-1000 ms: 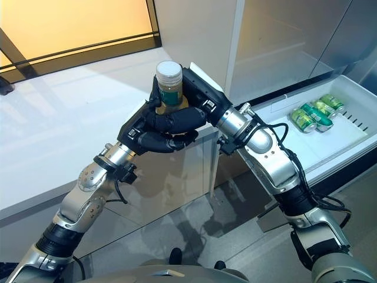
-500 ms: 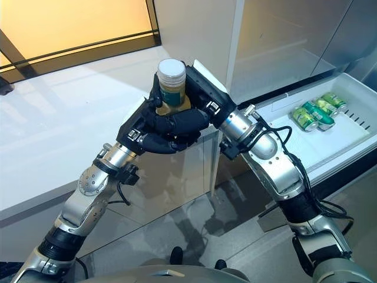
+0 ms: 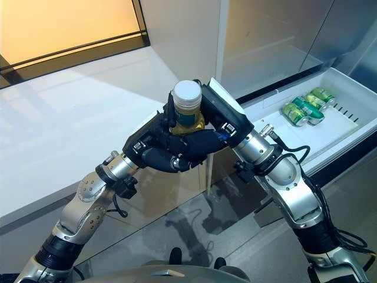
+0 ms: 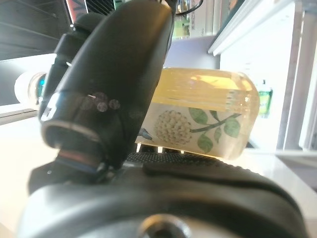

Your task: Put drinks into fridge and close the fridge

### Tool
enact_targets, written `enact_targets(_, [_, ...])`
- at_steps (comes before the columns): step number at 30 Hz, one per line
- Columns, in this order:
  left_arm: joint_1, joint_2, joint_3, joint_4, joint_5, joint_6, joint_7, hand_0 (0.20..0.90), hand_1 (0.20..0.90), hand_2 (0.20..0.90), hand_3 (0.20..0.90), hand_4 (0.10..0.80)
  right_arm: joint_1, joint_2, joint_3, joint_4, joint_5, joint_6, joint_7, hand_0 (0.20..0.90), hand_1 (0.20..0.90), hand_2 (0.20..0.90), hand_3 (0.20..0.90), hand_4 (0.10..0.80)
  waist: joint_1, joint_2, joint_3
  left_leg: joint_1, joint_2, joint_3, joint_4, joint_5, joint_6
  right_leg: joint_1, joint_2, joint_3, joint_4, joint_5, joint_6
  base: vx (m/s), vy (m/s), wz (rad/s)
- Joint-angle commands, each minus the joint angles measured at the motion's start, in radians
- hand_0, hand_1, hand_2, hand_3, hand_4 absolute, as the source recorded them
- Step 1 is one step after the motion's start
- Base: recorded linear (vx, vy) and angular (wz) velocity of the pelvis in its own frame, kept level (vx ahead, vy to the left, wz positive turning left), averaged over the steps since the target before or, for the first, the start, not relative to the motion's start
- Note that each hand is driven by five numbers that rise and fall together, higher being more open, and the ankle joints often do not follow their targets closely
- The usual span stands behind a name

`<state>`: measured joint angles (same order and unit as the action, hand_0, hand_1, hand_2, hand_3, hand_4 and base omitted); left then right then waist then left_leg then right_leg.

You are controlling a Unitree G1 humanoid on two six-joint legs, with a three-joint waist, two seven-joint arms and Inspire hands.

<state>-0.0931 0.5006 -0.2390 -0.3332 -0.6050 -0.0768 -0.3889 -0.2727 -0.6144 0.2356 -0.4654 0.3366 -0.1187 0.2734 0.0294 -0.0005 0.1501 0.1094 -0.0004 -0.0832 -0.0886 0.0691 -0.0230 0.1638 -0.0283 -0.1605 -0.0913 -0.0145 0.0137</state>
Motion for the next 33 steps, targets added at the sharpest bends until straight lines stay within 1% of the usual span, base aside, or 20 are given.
enact_targets(1, [-0.032,0.027,0.368,0.07,-0.362,-0.172,0.123,0.585,0.585,0.585,0.532,0.432,-0.039,-0.067,-0.372,0.167,0.085,-0.145,-0.178,0.3,0.3,0.3,0.2,0.1,0.003,-0.034,-0.102,0.022,-0.033,0.014,0.001,-0.087,0.021,-0.029,-0.012,0.016,0.023,0.029,0.055,0.0,0.0,0.0])
enact_targets(2, [-0.043,0.024,0.354,0.066,-0.361,-0.171,0.128,0.415,0.415,0.415,0.335,0.235,-0.051,-0.06,-0.359,0.169,0.077,-0.143,-0.183,0.3,0.3,0.3,0.2,0.1,0.003,-0.034,-0.103,0.022,-0.033,0.014,0.001,-0.087,0.021,-0.029,-0.013,0.015,0.022,0.029,0.056,0.0,0.0,0.0])
enact_targets(3, [-0.05,0.022,0.342,0.067,-0.357,-0.17,0.125,0.3,0.3,0.3,0.2,0.1,-0.062,-0.063,-0.348,0.17,0.082,-0.139,-0.185,0.3,0.3,0.3,0.2,0.1,0.002,-0.034,-0.104,0.023,-0.033,0.015,0.001,-0.087,0.021,-0.028,-0.013,0.014,0.022,0.029,0.056,0.0,0.0,0.0])
enact_targets(10, [-0.081,0.021,0.301,0.074,-0.372,-0.174,0.13,0.3,0.3,0.3,0.2,0.1,-0.105,-0.056,-0.303,0.185,0.102,-0.117,-0.183,0.3,0.3,0.3,0.2,0.1,0.0,-0.035,-0.108,0.024,-0.033,0.017,0.001,-0.087,0.02,-0.028,-0.014,0.014,0.022,0.029,0.056,0.0,0.0,0.0])
enact_targets(20, [-0.09,0.02,0.285,0.075,-0.375,-0.175,0.115,0.3,0.3,0.3,0.2,0.1,-0.11,-0.042,-0.286,0.196,0.164,-0.092,-0.159,0.3,0.3,0.3,0.2,0.1,0.0,-0.036,-0.111,0.026,-0.034,0.021,0.001,-0.089,0.021,-0.027,-0.014,0.014,0.021,0.03,0.055,0.0,0.0,0.0])
enact_targets(21, [-0.092,0.019,0.282,0.076,-0.373,-0.177,0.118,0.3,0.3,0.3,0.2,0.1,-0.112,-0.038,-0.282,0.201,0.176,-0.094,-0.154,0.321,0.321,0.321,0.225,0.125,0.0,-0.037,-0.113,0.026,-0.034,0.022,0.001,-0.089,0.021,-0.026,-0.014,0.014,0.02,0.03,0.055,0.0,0.0,0.0])
enact_targets(22, [-0.092,0.018,0.28,0.077,-0.372,-0.176,0.115,0.3,0.3,0.3,0.2,0.1,-0.115,-0.037,-0.281,0.202,0.186,-0.092,-0.153,0.38,0.38,0.38,0.293,0.193,0.0,-0.037,-0.113,0.026,-0.034,0.022,0.001,-0.089,0.022,-0.025,-0.014,0.014,0.019,0.03,0.055,0.0,0.0,0.0])
enact_targets(23, [-0.095,0.019,0.279,0.076,-0.37,-0.173,0.116,0.3,0.3,0.3,0.2,0.1,-0.119,-0.035,-0.277,0.204,0.192,-0.091,-0.154,0.526,0.526,0.526,0.464,0.364,0.001,-0.037,-0.114,0.026,-0.034,0.022,0.001,-0.089,0.022,-0.025,-0.014,0.014,0.019,0.03,0.055,0.0,0.0,0.0])
enact_targets(24, [-0.095,0.019,0.277,0.08,-0.367,-0.174,0.114,0.3,0.3,0.3,0.2,0.1,-0.124,-0.034,-0.277,0.206,0.202,-0.088,-0.152,0.585,0.585,0.585,0.532,0.432,0.001,-0.037,-0.114,0.027,-0.034,0.021,0.001,-0.089,0.022,-0.025,-0.014,0.014,0.019,0.03,0.054,0.0,0.0,0.0])
enact_targets(25, [-0.098,0.018,0.274,0.081,-0.363,-0.174,0.117,0.3,0.3,0.3,0.2,0.1,-0.129,-0.032,-0.276,0.206,0.208,-0.087,-0.152,0.9,0.9,0.9,0.9,0.8,0.001,-0.037,-0.114,0.027,-0.034,0.021,0.001,-0.089,0.022,-0.025,-0.014,0.014,0.019,0.03,0.054,0.0,0.0,0.0])
enact_targets(33, [-0.101,0.02,0.267,0.092,-0.365,-0.173,0.118,0.3,0.3,0.3,0.2,0.1,-0.167,-0.023,-0.275,0.206,0.256,-0.111,-0.164,0.9,0.9,0.9,0.9,0.8,0.004,-0.039,-0.116,0.03,-0.035,0.021,0.001,-0.09,0.023,-0.021,-0.013,0.015,0.018,0.03,0.052,0.0,0.0,0.0])
